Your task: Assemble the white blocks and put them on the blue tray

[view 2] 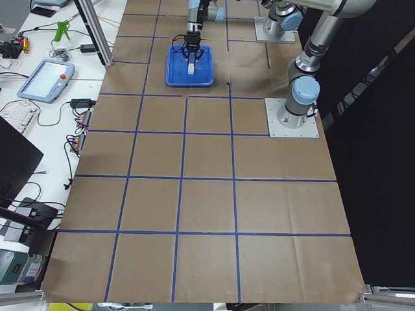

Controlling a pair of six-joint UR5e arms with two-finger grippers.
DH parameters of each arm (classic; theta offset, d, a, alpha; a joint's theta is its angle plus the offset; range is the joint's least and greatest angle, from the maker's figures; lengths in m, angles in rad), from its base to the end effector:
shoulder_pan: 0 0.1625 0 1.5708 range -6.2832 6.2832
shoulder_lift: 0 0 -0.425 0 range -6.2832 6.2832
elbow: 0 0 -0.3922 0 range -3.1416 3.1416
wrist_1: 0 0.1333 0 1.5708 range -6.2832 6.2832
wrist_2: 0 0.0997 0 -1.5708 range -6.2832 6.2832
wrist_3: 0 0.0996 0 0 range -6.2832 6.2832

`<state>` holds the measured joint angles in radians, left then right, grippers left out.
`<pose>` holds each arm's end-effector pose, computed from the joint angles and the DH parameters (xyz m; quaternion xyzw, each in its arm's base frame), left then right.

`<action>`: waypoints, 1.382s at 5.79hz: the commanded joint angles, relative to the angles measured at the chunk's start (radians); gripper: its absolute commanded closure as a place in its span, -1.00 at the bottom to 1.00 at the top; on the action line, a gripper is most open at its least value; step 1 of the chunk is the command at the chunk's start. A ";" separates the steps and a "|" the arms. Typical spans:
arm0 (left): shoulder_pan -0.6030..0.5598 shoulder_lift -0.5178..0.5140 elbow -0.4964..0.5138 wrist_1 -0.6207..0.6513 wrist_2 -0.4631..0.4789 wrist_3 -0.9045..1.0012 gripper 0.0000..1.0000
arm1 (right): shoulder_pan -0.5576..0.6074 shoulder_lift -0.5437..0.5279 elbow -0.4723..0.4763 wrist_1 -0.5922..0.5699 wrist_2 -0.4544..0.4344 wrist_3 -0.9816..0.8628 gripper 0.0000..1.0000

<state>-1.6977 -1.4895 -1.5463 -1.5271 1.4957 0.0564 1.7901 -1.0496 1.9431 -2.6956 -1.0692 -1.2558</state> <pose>-0.1990 -0.4473 0.5441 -0.0940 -0.9921 0.0733 0.0400 0.3018 -0.5213 0.1633 -0.6683 0.6929 -0.2192 0.1588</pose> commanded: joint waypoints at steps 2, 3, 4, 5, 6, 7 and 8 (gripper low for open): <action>0.003 -0.008 -0.014 0.024 -0.008 -0.015 -0.98 | 0.000 0.000 0.002 -0.001 0.000 0.001 0.35; 0.000 -0.027 -0.017 0.080 0.004 -0.006 -0.98 | 0.000 0.000 0.002 0.000 0.000 0.001 0.25; 0.000 -0.028 -0.015 0.081 -0.009 -0.012 -0.99 | 0.000 0.000 0.002 0.002 0.000 0.001 0.13; 0.003 -0.026 -0.014 0.079 0.001 -0.012 -0.99 | 0.000 0.000 0.002 0.002 0.000 0.001 0.01; 0.003 -0.026 -0.014 0.079 -0.003 -0.012 -0.99 | 0.000 0.000 0.002 0.002 0.002 0.001 -0.05; 0.001 -0.025 -0.012 0.079 0.000 -0.012 -0.99 | 0.000 0.000 0.002 0.002 0.000 0.001 -0.07; 0.000 -0.011 -0.012 0.049 0.006 -0.013 -0.99 | 0.000 0.000 0.002 0.002 0.002 0.001 -0.17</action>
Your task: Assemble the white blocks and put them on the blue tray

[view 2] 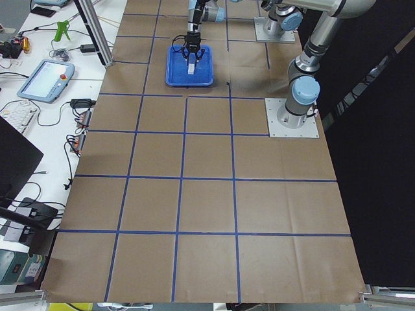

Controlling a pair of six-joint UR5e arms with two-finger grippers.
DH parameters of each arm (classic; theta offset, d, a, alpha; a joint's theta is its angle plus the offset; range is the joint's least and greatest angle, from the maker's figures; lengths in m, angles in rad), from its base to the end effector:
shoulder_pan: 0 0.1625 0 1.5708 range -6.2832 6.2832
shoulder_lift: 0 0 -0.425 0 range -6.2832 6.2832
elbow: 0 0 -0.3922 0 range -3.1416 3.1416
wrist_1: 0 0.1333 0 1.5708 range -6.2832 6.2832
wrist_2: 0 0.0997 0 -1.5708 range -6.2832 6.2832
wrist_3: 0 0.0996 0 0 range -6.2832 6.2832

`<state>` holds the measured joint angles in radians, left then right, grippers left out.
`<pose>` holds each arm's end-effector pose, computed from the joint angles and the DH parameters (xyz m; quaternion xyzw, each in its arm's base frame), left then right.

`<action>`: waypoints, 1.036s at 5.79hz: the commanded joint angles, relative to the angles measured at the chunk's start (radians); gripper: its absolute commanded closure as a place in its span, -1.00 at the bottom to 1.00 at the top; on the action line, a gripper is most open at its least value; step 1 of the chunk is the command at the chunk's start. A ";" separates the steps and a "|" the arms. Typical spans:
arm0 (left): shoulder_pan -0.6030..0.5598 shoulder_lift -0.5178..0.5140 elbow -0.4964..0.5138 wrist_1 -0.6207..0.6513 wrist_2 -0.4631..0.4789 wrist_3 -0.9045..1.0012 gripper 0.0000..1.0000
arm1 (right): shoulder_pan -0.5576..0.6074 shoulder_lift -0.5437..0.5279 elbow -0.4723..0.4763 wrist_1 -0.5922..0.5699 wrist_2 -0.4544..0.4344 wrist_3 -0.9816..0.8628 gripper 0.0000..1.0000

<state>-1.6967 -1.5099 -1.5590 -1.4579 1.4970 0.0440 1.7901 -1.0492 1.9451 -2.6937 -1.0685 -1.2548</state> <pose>-0.2000 -0.4601 0.5360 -0.0878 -0.9911 0.0910 0.0405 0.3017 -0.5204 0.1621 -0.6677 0.6937 -0.2175 0.1603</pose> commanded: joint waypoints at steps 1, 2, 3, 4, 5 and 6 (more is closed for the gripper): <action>0.002 0.011 0.005 -0.025 0.005 -0.003 -0.99 | 0.000 0.000 -0.002 0.000 -0.001 0.002 -0.94; 0.003 0.011 0.005 -0.027 0.005 -0.006 -0.99 | -0.002 -0.011 -0.009 0.000 -0.013 0.038 -1.00; 0.003 0.010 0.020 -0.098 0.005 -0.041 -0.99 | -0.003 -0.021 -0.027 0.012 -0.024 0.050 -1.00; 0.018 0.010 0.027 -0.114 0.006 -0.041 -0.99 | -0.015 -0.053 -0.041 0.062 -0.028 0.063 -1.00; 0.031 0.011 0.025 -0.111 0.005 -0.041 -0.99 | -0.023 -0.117 -0.090 0.238 -0.063 0.064 -1.00; 0.031 0.011 0.020 -0.111 -0.001 -0.039 -0.99 | -0.038 -0.170 -0.163 0.437 -0.117 0.121 -1.00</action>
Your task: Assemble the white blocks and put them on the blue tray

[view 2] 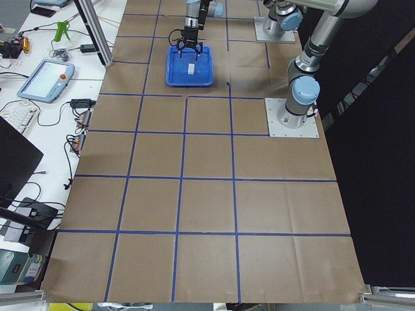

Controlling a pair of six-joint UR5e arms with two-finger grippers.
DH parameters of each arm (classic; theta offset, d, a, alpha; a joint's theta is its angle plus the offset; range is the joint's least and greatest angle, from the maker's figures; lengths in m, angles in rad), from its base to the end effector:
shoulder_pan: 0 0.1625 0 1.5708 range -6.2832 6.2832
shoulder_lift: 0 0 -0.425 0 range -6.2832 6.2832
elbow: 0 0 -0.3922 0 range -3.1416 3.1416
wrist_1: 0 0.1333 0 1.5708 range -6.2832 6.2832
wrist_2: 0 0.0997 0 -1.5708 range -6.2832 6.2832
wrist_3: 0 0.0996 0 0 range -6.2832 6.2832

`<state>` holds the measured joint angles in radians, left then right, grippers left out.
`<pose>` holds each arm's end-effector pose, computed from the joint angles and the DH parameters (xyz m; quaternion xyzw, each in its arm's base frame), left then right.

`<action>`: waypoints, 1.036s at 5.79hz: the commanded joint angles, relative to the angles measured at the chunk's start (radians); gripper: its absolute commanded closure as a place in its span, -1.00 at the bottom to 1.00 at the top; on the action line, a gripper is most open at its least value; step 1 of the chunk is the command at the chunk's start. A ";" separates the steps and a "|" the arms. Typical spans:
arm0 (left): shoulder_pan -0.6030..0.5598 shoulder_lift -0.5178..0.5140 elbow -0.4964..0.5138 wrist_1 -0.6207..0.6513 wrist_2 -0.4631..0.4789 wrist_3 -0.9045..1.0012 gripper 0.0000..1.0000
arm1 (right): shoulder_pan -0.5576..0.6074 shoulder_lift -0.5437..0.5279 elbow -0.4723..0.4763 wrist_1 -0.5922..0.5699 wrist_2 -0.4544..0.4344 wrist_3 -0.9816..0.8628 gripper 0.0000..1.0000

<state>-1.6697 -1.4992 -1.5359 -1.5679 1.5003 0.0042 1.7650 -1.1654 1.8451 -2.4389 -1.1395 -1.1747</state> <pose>-0.1860 -0.4534 0.5402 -0.0533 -0.9965 0.0529 0.0377 0.2850 -0.5427 0.2363 -0.6305 0.7407 -0.1814 0.1447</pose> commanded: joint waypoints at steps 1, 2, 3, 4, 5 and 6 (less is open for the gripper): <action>0.005 0.001 -0.006 0.002 -0.006 0.002 -0.99 | -0.034 -0.092 -0.142 0.343 -0.105 0.178 -1.00; 0.007 0.001 -0.007 0.006 -0.005 0.003 -0.99 | -0.045 -0.137 -0.194 0.473 -0.171 0.322 -1.00; 0.007 0.002 -0.009 0.008 -0.003 0.003 -0.99 | -0.061 -0.169 -0.213 0.539 -0.192 0.480 -1.00; 0.007 0.002 -0.009 0.008 -0.003 0.003 -0.99 | -0.094 -0.221 -0.218 0.596 -0.265 0.671 -1.00; 0.007 0.002 -0.009 0.008 -0.003 0.003 -0.99 | -0.129 -0.278 -0.218 0.644 -0.326 0.836 -1.00; 0.007 0.002 -0.010 0.009 -0.003 0.003 -0.99 | -0.168 -0.315 -0.218 0.690 -0.339 0.989 -1.00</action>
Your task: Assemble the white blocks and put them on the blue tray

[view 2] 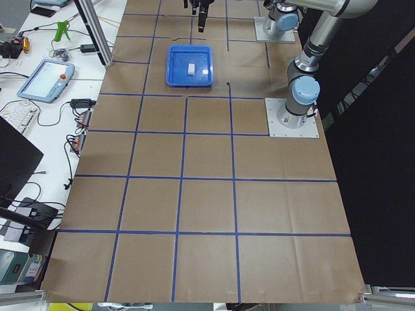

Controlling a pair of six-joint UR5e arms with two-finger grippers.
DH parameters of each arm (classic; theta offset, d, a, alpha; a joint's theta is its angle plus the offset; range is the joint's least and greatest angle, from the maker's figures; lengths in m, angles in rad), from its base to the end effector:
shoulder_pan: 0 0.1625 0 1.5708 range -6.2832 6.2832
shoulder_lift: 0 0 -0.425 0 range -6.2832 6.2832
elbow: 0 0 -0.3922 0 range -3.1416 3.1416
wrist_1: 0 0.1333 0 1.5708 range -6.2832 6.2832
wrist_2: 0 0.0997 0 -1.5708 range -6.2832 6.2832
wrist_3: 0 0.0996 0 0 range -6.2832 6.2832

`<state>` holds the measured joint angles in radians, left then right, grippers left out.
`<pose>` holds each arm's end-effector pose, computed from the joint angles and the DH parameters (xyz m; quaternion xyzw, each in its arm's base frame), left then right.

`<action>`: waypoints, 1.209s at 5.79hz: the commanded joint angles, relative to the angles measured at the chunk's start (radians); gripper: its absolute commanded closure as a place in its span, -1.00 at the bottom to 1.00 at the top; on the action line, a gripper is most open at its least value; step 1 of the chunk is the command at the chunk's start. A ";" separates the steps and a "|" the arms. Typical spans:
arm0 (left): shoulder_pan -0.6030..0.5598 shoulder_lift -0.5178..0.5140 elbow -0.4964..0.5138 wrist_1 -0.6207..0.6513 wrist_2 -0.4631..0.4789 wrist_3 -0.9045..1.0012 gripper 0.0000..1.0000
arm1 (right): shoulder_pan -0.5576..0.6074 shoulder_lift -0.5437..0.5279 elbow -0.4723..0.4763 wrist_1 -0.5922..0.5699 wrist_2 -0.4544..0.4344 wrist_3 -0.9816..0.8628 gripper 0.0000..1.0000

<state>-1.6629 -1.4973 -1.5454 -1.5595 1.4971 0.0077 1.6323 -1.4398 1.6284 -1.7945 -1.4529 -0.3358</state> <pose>-0.1832 -0.4542 0.5373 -0.0518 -0.9965 0.0534 0.0391 0.1782 -0.5339 0.4150 -0.1980 0.9783 -0.0254 0.0560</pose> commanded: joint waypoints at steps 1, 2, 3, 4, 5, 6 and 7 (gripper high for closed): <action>0.002 0.000 -0.002 0.001 -0.001 0.002 -0.99 | -0.079 -0.072 -0.002 0.070 -0.037 0.203 -1.00; 0.002 0.000 -0.002 0.001 -0.001 0.002 -0.99 | -0.081 -0.133 -0.027 0.163 -0.120 0.260 -1.00; 0.002 0.000 -0.002 0.001 -0.001 0.002 -0.99 | -0.081 -0.137 -0.069 0.244 -0.119 0.340 -1.00; 0.002 0.000 -0.002 0.001 0.000 0.002 -0.99 | -0.077 -0.137 -0.082 0.251 -0.113 0.386 -1.00; 0.002 0.000 -0.002 0.001 -0.001 0.003 -0.99 | -0.074 -0.139 -0.084 0.260 -0.107 0.412 -1.00; 0.002 0.000 -0.002 0.003 -0.001 0.003 -0.99 | -0.072 -0.137 -0.082 0.261 -0.104 0.412 -1.00; 0.002 0.000 -0.002 0.003 -0.001 0.003 -0.99 | -0.072 -0.137 -0.081 0.261 -0.104 0.412 -1.00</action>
<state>-1.6613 -1.4972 -1.5478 -1.5573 1.4957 0.0107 1.5593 -1.5772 1.5468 -1.5349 -1.5581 0.0744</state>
